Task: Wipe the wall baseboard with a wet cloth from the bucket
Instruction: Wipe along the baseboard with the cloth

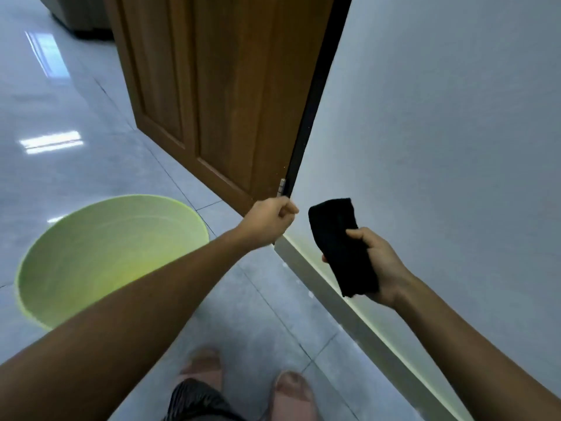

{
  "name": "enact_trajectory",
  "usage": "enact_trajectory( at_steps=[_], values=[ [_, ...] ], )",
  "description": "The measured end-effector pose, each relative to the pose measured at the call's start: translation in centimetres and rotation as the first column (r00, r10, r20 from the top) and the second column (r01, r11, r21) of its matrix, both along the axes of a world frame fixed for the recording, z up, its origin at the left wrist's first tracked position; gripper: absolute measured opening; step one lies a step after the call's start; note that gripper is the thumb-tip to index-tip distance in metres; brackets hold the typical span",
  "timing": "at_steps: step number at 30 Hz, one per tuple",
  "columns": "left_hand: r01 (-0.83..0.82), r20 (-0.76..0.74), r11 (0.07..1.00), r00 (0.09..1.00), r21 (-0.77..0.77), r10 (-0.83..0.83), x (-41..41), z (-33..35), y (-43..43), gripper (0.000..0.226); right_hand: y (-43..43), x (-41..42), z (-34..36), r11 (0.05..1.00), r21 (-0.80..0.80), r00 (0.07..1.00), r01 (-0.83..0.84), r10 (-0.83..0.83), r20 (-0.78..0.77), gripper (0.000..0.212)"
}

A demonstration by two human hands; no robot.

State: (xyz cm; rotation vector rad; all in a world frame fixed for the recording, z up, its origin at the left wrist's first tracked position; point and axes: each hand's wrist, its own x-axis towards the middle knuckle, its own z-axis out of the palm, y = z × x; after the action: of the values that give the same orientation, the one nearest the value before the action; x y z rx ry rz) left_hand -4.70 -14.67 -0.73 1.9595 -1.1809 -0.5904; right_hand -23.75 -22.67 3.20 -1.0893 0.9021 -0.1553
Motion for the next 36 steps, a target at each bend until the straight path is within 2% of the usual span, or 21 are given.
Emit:
enact_trajectory(
  at_steps=[3,4,5,6,7,9,11,13,15,19,21,23,26,31,36],
  values=[
    [-0.024,-0.011,0.978,1.000,0.209,0.027,0.6,-10.3,-0.2,0.023,-1.9,3.3,-5.6,0.979,-0.198,0.971,-0.045,-0.004,-0.239,0.024],
    [-0.003,-0.001,0.961,1.000,0.277,0.003,0.7,-13.5,-0.2,0.026,-2.6,4.5,-7.6,0.939,-0.319,0.951,-0.126,0.023,-0.309,0.022],
    [0.018,0.015,0.939,1.000,0.342,-0.025,0.6,-15.8,0.1,0.030,-3.2,5.6,-9.0,0.855,-0.460,0.925,-0.238,0.055,-0.376,0.023],
    [0.026,0.032,0.915,0.999,0.403,-0.042,0.5,-18.4,0.2,0.034,-3.9,6.8,-10.9,0.721,-0.587,0.891,-0.367,0.091,-0.445,0.027],
    [0.020,0.060,0.892,0.997,0.451,-0.052,0.4,-20.8,0.1,0.038,-4.5,8.1,-12.8,0.543,-0.688,0.852,-0.482,0.106,-0.513,0.033],
    [-0.005,0.182,0.865,0.978,0.502,-0.100,0.3,-24.3,-0.3,0.049,-5.8,10.5,-15.8,0.160,-0.772,0.787,-0.615,0.067,-0.613,0.038],
    [-0.008,0.272,0.842,0.948,0.540,-0.165,0.3,-26.7,-0.8,0.057,-7.1,12.7,-18.5,-0.173,-0.731,0.741,-0.660,0.012,-0.672,0.039],
    [-0.009,0.317,0.831,0.927,0.556,-0.202,0.5,-28.2,-1.4,0.062,-8.3,14.5,-20.8,-0.452,-0.588,0.690,-0.671,-0.091,-0.718,0.036],
    [-0.004,0.348,0.828,0.908,0.561,-0.231,0.9,-29.4,-2.0,0.065,-9.1,15.9,-23.3,-0.621,-0.412,0.646,-0.667,-0.206,-0.735,0.034],
    [0.001,0.319,0.806,0.918,0.592,-0.235,1.3,-30.8,-2.5,0.070,-10.0,16.5,-27.5,-0.772,-0.066,0.486,-0.632,-0.329,-0.810,0.044],
    [0.019,0.273,0.782,0.932,0.623,-0.240,1.3,-31.4,-2.2,0.074,-10.5,15.7,-28.7,-0.804,0.108,0.429,-0.585,-0.420,-0.800,0.049],
    [0.038,0.282,0.766,0.917,0.642,-0.282,1.3,-32.0,-1.8,0.078,-10.9,14.7,-29.2,-0.809,0.182,0.402,-0.558,-0.456,-0.794,0.051],
    [0.017,0.341,0.774,0.891,0.632,-0.298,1.2,-32.5,-1.4,0.082,-11.0,13.2,-29.2,-0.826,0.214,0.393,-0.522,-0.455,-0.799,0.050],
    [-0.010,0.380,0.770,0.874,0.638,-0.303,0.9,-32.4,-1.6,0.082,-10.8,9.7,-28.7,-0.808,0.262,0.314,-0.528,-0.472,-0.824,0.046],
    [-0.005,0.383,0.778,0.873,0.628,-0.303,0.9,-32.4,-1.6,0.083,-11.5,13.9,-26.2,-0.793,0.150,0.395,-0.591,-0.446,-0.803,0.042]
  ],
)
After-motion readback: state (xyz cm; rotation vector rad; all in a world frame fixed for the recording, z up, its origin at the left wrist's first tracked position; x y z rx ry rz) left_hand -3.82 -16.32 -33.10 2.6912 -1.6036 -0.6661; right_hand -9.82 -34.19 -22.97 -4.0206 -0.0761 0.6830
